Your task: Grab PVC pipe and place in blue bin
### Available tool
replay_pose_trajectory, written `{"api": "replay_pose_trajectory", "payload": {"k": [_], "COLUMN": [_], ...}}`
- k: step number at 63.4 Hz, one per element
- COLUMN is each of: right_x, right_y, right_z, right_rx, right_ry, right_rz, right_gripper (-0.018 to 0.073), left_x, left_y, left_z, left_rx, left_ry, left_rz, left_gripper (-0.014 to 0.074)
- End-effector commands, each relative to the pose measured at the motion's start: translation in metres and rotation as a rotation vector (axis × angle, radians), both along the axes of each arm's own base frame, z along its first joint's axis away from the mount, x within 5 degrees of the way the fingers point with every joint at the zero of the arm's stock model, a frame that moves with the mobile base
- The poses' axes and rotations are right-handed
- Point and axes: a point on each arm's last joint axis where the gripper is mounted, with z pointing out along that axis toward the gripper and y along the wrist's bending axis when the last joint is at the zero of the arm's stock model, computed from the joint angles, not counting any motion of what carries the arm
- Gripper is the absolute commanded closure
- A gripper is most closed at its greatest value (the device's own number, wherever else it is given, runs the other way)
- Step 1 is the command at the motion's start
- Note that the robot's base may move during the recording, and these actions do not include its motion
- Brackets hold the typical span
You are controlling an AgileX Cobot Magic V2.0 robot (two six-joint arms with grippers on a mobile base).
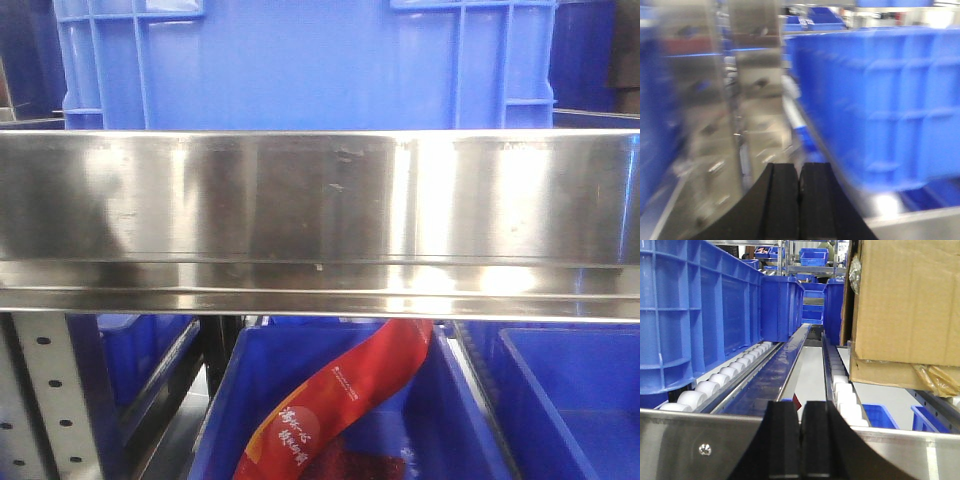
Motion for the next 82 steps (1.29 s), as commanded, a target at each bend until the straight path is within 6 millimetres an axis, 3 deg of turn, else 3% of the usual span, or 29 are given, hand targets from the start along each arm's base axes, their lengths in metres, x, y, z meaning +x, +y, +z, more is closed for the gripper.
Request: {"api": "replay_pose_trajectory", "payload": {"k": [1,18,21,24,82], "right_x": [0.000,0.000,0.000,0.000,0.000], "right_y": [0.000,0.000,0.000,0.000,0.000], "right_z": [0.002,0.002,0.002,0.002,0.002], "right_rx": [-0.007,-0.007,-0.007,-0.007,-0.007], "right_ry": [-0.020,-0.020,-0.020,-0.020,-0.020], "right_rz": [0.000,0.000,0.000,0.000,0.000], "right_gripper": [0.0721,0.0721,0.0721,0.0721,0.0721], "left_x": [-0.010,-0.034,-0.037,-0.037,-0.037], "left_y": [0.006,0.012,0.012,0.013,0.013], "left_z": [-0.011,-0.053,-0.051,-0.058,-0.055], "left_rx": [0.004,-0.009,-0.036,-0.043,-0.047], "left_ry": [-0.036,-0.112,-0.146,-0.068,-0.107], "left_rz": [0.050,0.114,0.114,0.119,0.116], "left_gripper": [0.0707,0.0707,0.0707,0.0707,0.0707]}}
